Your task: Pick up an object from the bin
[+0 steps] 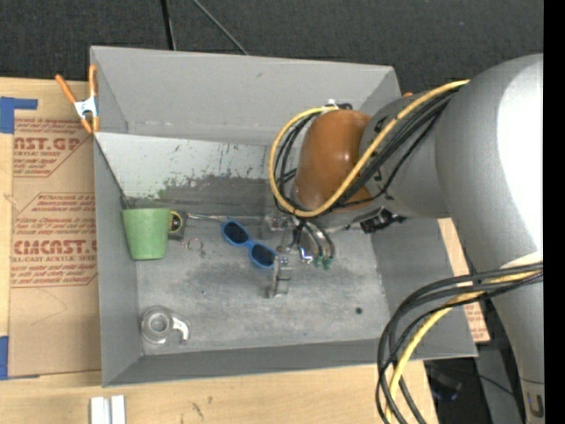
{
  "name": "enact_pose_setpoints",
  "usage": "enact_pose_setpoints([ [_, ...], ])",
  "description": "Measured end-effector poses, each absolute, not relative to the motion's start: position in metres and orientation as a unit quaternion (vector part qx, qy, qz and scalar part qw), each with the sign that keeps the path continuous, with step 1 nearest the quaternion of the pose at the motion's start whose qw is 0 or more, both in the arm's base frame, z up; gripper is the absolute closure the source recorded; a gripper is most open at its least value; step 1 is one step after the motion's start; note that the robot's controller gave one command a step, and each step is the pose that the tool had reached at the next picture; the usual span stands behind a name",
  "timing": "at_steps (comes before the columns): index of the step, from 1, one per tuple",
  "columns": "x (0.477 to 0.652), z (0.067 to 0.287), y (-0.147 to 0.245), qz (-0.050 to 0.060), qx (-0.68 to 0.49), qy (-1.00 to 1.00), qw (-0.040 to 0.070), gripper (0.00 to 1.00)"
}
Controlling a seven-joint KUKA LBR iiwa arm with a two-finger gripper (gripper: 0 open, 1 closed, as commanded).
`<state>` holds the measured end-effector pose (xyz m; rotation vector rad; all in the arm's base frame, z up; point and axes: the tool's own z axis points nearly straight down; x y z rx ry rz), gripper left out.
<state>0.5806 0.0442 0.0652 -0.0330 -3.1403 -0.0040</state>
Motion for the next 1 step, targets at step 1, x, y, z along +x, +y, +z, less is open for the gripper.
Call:
enact_pose_setpoints([
  [1,0.5811,0.0654,0.0443,-0.001,-0.011,-1.000,0.000,0.00],
])
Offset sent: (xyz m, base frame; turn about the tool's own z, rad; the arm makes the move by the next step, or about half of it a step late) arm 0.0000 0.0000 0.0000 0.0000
